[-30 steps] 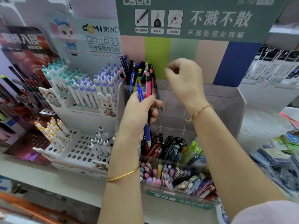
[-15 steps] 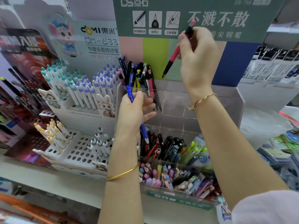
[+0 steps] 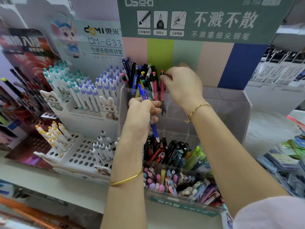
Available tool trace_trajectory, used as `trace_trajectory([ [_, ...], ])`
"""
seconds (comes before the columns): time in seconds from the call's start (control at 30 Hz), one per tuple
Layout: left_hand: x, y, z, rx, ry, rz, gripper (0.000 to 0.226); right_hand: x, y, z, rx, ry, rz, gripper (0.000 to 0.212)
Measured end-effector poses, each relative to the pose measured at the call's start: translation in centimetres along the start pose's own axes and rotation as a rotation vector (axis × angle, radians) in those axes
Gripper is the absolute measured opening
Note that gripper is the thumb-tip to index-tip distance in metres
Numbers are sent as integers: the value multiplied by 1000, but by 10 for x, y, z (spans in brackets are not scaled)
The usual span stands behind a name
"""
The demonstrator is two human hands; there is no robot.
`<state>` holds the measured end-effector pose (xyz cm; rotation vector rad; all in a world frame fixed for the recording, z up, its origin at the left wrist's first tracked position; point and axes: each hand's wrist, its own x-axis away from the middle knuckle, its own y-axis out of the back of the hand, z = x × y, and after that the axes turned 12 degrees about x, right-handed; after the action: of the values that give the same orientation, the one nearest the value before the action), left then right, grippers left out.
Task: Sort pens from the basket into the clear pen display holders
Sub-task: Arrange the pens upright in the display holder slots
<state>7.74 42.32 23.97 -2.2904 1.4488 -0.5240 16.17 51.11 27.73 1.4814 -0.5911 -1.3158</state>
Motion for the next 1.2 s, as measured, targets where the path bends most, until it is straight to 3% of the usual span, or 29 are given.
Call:
trace_trajectory([
  [0.2, -5, 3, 6, -79, -109, 80, 22, 8, 14, -16, -487, -57, -176, 22],
  [0.27, -6, 0, 8, -76, -114, 119, 22, 19, 19, -14, -637, 4, -21, 26],
  [0.37, -7, -4, 10, -98, -118, 154, 21, 26, 19, -12, -710, 100, 188, 11],
  [0.43, -9, -3, 11, -119, -121, 119, 19, 22, 19, -14, -832, 60, 111, 2],
  [0.53, -12, 1, 10, -158, -114, 27, 21, 8, 27, -21, -945, -125, -264, 13],
  [0.63, -12, 3, 10, -166, -112, -23, 22, -2, 29, -24, -862, -162, -520, 15],
  [0.73, -11, 2, 11, -175, -102, -13, 22, -3, 22, -19, -733, -109, -521, 9],
  [0.83, -9, 2, 11, -174, -101, -14, 22, -3, 17, -17, -658, -59, -464, 4],
  [1.07, -10, 2, 13, -172, -95, -31, 23, 0, 3, -9, -521, -66, -147, 22],
  [1.2, -8, 3, 13, -181, -90, -40, 23, 1, 4, -7, -303, -75, -21, 24],
])
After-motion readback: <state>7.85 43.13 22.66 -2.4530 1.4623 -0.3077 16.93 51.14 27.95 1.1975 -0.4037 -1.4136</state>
